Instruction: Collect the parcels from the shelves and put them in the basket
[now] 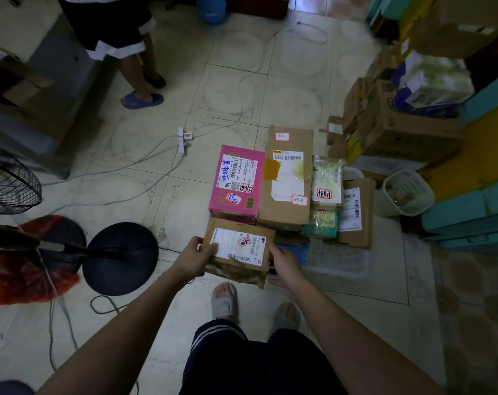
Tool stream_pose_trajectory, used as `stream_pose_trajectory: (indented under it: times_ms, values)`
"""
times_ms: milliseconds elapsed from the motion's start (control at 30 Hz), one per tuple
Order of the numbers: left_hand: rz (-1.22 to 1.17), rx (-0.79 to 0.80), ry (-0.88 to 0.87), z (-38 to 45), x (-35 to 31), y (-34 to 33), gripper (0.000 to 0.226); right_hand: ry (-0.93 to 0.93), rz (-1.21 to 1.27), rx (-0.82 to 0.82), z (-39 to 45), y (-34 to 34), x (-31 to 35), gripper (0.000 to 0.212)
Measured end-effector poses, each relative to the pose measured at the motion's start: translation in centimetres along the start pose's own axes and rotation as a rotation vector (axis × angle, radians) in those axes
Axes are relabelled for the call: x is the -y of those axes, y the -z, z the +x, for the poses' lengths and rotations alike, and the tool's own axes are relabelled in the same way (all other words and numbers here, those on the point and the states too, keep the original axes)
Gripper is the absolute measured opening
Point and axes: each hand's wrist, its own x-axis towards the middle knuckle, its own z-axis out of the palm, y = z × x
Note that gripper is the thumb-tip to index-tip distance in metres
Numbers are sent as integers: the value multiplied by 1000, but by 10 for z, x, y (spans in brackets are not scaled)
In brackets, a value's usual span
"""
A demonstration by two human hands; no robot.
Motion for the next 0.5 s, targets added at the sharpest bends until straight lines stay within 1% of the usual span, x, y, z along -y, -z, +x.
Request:
stream_pose_trajectory:
  times_ms: [100, 167, 267, 333, 433, 500]
  values:
    - [-14, -82, -28, 7, 3, -7, 49, 28, 33, 29, 5, -7, 5, 34]
    - [-2, -154, -48, 13, 0, -12, 46, 45, 37, 14, 10, -15, 6, 33]
    - [-23, -207, -57, 23, -6, -17, 41, 80, 4, -38, 20, -22, 0, 20]
    - [-35, -214, -60, 27, -7, -18, 43, 84, 17, -45, 22, -23, -1, 16]
    - [-31, -204, -64, 29, -5, -19, 47, 69, 29, -43, 21, -22, 1, 21]
    - [-38, -190, -57, 28, -5, -17, 51, 54, 26, -49, 18, -20, 2, 36]
